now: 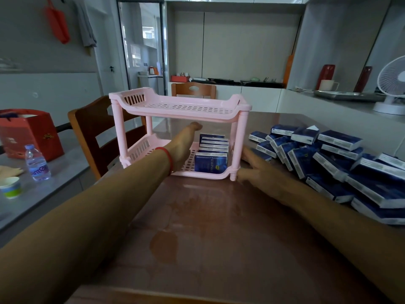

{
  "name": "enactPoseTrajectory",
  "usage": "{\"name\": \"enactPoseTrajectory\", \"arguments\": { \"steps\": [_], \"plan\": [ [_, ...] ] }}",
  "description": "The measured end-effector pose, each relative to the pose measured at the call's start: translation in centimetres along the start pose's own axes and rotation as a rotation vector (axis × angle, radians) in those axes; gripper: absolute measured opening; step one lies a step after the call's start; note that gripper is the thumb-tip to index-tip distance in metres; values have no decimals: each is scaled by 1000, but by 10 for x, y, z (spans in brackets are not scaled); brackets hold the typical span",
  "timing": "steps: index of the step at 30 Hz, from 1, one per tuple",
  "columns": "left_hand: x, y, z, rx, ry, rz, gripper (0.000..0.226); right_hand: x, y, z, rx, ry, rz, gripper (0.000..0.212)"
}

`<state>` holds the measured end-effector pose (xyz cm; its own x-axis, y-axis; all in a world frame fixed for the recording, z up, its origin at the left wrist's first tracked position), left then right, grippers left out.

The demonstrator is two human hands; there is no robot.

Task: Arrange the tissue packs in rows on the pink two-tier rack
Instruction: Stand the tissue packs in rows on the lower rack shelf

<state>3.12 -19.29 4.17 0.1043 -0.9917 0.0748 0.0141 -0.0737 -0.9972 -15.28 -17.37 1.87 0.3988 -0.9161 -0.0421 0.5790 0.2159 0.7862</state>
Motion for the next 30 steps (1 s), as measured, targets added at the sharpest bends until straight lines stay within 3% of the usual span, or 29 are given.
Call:
{"name": "enactPoseTrajectory", "arguments": {
  "steps": [3,4,9,13,18,21,26,30],
  "plan": [
    [9,-2,-6,-121,-70,-5,62,6,7,-3,-113,76,-3,76],
    [10,-1,-9,-127,-59,-13,61,10,6,-3,-114,83,-1,83],
    [10,11,-21,-307,170,68,75,17,9,-9,-96,21,59,94],
    [10,11,-23,-310,191,76,81,21,12,-8,-66,-9,124,83],
    [10,10,-29,-337,227,74,77,28,12,-8,-24,8,138,88],
    [9,11,-29,-340,236,79,78,29,13,-10,-16,30,145,101],
    [9,12,-24,-285,209,96,79,23,7,-6,-15,44,97,87],
    [9,13,-18,-266,222,99,86,14,-1,1,-21,-6,52,96]
  ]
}}
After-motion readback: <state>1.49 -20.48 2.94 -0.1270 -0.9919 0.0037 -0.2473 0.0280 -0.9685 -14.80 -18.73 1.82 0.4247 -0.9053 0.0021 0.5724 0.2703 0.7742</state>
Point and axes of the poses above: each hand's wrist, its own x-axis towards the middle knuckle, its own z-axis out of the back of the hand, y = z × x, the point moved 6 cm from there along x, towards the middle knuckle, and after that the axes turned 11 degrees about -z, right-handed, at the moved point
